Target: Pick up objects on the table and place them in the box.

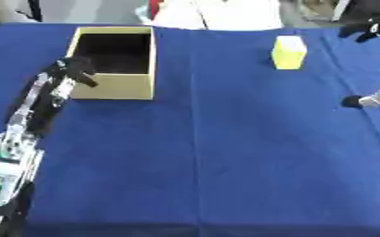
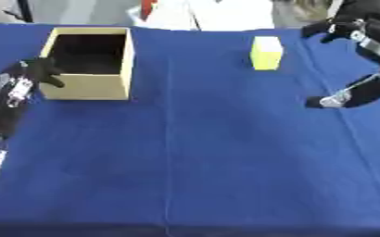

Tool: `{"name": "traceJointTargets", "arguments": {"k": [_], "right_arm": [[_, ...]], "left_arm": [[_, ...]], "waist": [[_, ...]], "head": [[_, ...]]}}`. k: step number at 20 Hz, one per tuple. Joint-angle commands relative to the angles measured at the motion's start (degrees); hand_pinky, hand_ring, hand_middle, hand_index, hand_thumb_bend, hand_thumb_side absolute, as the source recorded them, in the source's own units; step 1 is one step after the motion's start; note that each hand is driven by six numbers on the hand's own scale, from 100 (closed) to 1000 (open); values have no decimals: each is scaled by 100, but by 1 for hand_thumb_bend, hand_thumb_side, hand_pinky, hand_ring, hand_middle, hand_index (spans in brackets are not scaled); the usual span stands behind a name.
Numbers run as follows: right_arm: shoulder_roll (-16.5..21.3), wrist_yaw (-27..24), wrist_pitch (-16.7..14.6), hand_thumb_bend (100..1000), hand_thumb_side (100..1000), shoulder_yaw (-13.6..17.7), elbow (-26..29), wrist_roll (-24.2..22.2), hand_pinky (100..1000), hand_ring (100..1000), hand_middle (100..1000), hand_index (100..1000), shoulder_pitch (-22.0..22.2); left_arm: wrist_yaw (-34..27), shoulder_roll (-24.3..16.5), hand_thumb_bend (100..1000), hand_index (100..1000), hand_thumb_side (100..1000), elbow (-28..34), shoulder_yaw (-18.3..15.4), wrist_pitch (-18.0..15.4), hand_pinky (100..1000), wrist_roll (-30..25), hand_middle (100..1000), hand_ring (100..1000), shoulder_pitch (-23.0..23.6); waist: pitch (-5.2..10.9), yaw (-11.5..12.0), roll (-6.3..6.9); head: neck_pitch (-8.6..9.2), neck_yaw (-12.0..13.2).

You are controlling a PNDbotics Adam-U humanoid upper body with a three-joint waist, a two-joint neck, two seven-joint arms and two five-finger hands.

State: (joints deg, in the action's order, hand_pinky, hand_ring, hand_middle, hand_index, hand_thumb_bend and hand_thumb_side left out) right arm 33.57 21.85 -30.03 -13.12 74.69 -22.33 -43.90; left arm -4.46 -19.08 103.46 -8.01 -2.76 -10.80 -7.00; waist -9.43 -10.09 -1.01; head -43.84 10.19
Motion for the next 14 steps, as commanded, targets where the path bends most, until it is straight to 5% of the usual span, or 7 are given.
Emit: {"name": "traceJointTargets", "arguments": {"k": [1, 14], "right_arm": [[101, 76, -26, 657, 159, 36, -34, 44, 791, 898, 810, 938, -141], [62, 268, -92, 658, 201, 3, -332, -1, 793, 902, 819, 942, -357]], "left_arm": [[-26, -90, 299, 781, 680, 79, -22, -17, 1000, -9, 629, 613, -16], [-24, -86, 300, 781, 680, 78, -9, -27, 1000, -24, 629, 612, 7]], "waist": [[112, 10, 4], [122, 20, 12]], "head": [[-28, -4], [-28, -20]]}}
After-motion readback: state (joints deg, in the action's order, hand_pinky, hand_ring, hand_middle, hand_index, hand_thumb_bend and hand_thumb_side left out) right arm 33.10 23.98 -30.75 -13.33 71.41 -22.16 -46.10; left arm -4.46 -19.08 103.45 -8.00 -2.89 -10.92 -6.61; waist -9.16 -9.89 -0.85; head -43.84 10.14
